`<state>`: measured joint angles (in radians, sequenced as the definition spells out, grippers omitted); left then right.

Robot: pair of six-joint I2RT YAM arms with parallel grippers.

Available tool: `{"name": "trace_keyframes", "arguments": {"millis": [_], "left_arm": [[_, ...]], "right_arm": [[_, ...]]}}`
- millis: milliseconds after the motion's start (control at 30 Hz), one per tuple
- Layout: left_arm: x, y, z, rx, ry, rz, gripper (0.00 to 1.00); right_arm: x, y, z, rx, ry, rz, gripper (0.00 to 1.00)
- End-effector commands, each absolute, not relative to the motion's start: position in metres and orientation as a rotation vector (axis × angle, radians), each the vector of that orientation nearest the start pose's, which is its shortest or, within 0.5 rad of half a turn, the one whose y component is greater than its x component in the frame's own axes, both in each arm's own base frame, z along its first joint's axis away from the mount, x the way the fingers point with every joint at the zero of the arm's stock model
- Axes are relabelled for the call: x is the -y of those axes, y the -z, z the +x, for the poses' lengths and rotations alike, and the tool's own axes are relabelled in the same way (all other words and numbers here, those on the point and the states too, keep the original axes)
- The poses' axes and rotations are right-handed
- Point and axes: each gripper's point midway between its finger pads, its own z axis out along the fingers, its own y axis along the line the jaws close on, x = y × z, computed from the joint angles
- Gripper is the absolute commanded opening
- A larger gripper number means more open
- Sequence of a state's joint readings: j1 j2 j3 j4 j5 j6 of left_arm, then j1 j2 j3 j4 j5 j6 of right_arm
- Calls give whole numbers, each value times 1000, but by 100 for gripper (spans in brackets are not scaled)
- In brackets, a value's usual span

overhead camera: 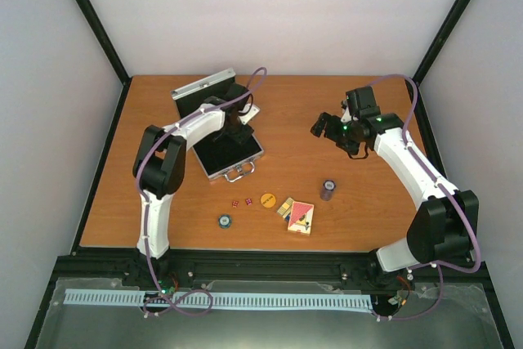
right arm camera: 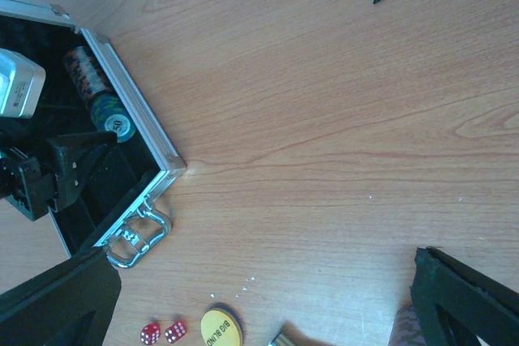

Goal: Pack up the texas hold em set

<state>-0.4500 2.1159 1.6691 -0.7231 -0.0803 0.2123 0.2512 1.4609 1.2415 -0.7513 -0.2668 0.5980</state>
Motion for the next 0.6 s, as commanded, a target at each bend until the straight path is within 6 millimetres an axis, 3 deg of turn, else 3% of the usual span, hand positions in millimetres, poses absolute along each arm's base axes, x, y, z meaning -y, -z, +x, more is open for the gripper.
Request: {"name": "trace_keyframes", "arguments": {"millis": [0, 300, 567], "left_arm": [[205, -47, 459, -2608, -36, 857, 64], [196, -35, 457, -2629, -112, 879, 64], [185, -44, 477, -2560, -241, 813, 65]], "right_arm": [[-137, -185, 357, -2592, -663, 330, 100], [-137, -185, 358, -2590, -662, 325, 100], [-137, -184, 355, -2591, -669, 321, 100]]}}
